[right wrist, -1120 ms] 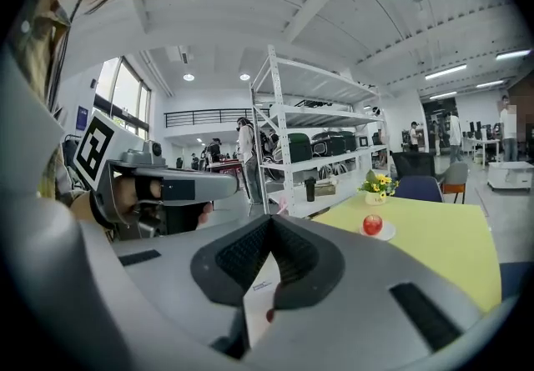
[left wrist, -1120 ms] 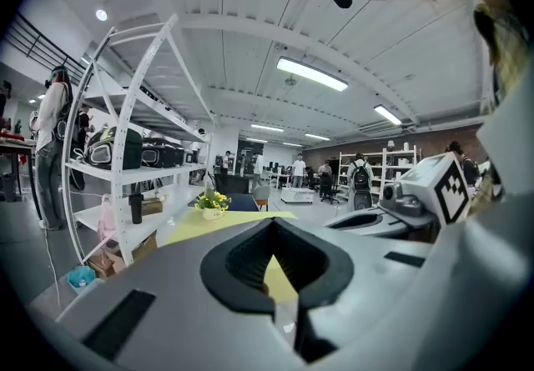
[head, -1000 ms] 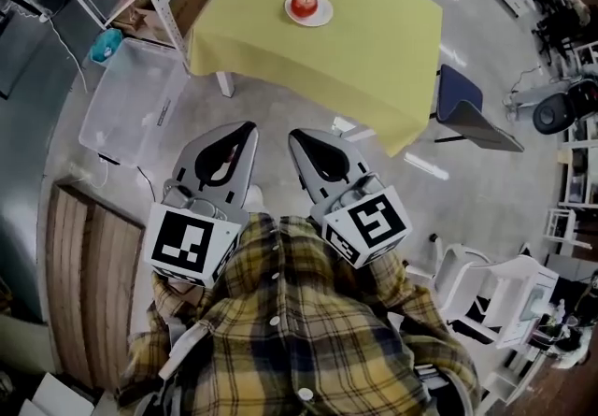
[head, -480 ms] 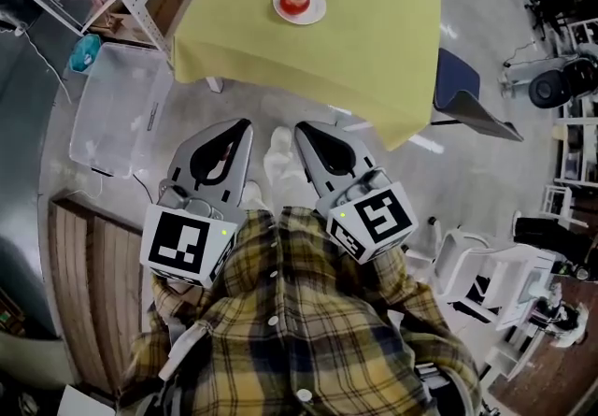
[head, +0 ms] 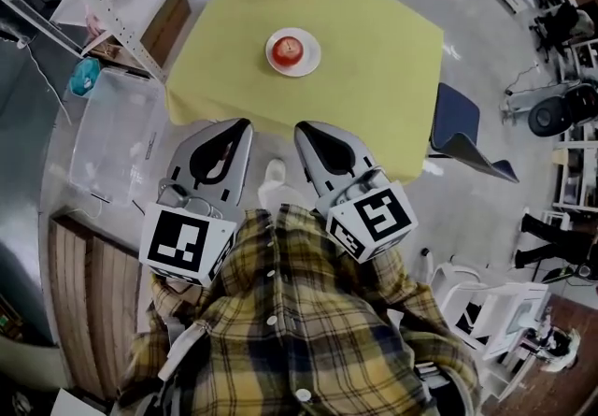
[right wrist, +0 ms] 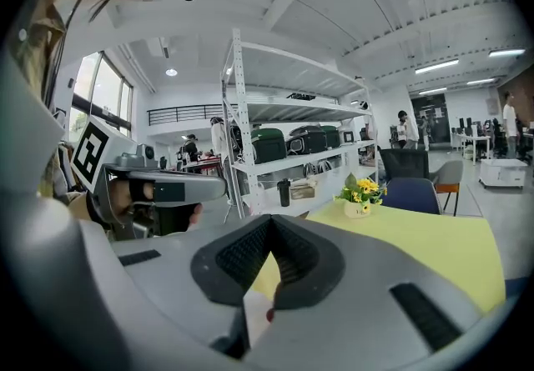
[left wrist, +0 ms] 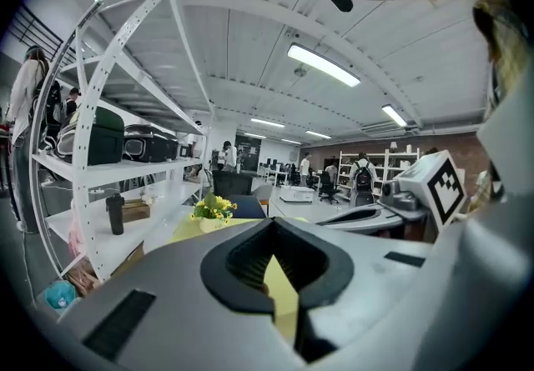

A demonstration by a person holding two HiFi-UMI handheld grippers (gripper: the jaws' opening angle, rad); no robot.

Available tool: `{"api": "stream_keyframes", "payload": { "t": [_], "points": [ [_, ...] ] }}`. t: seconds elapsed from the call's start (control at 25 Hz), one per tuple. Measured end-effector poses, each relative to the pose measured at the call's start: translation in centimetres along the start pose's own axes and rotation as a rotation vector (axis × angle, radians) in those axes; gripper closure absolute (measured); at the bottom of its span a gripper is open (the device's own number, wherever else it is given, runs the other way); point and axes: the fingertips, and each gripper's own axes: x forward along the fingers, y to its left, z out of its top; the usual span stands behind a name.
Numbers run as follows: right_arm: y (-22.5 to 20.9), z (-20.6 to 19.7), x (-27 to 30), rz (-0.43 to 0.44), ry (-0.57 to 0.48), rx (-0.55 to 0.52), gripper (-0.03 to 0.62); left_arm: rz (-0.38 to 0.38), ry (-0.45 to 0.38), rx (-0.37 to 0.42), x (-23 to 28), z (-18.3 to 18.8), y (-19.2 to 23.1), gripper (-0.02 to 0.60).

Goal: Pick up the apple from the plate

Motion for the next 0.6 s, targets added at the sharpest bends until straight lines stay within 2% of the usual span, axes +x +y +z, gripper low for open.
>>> {"api": "stream_keyframes", "payload": {
  "t": [0.32,0.6],
  "points": [
    [-7.4,1.9,2.5,0.015,-0.005,-0.007,0.597,0.015,-0.017,0.008,7.6,2.5,1.2,0.575],
    [-11.4,2.3,3.4,-0.018,-0.007,0.028,0.597,-0.007,0.011,0.019,11.5,3.0,1.8,0.574]
  ]
}}
